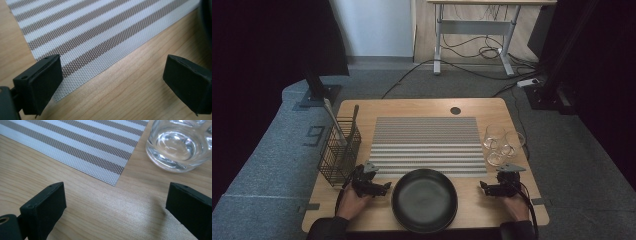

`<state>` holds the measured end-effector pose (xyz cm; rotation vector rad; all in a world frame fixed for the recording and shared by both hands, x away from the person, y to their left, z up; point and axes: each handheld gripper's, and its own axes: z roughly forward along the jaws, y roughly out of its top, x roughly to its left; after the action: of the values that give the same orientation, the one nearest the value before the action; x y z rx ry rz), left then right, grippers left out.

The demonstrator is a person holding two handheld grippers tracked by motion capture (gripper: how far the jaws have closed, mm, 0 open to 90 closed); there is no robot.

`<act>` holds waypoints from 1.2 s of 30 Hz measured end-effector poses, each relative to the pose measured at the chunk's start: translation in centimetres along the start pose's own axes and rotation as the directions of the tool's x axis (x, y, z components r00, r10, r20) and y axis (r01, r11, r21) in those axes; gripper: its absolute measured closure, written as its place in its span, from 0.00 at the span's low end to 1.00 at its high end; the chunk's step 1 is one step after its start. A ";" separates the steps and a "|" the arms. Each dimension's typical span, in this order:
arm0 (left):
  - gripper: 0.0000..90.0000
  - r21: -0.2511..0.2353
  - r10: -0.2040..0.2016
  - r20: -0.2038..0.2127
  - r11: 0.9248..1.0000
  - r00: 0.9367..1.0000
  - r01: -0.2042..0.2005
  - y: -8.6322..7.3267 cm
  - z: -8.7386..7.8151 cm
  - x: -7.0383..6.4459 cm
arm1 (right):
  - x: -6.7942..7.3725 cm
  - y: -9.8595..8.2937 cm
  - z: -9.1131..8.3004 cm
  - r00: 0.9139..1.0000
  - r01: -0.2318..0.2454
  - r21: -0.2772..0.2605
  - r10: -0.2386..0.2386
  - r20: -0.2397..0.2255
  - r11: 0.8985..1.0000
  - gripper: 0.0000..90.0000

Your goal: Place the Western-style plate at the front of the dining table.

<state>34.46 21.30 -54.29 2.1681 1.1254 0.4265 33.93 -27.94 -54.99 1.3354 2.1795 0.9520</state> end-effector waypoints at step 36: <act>0.16 -0.042 0.007 0.265 0.999 0.964 0.004 0.1 -3.4 -3.7 | 6.8 2.3 -3.3 0.967 0.096 -0.011 -0.096 -0.237 0.995 0.09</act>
<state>30.53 19.63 -51.73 2.1144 0.9569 0.1519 30.13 -22.32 -50.98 1.1540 2.3965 1.1231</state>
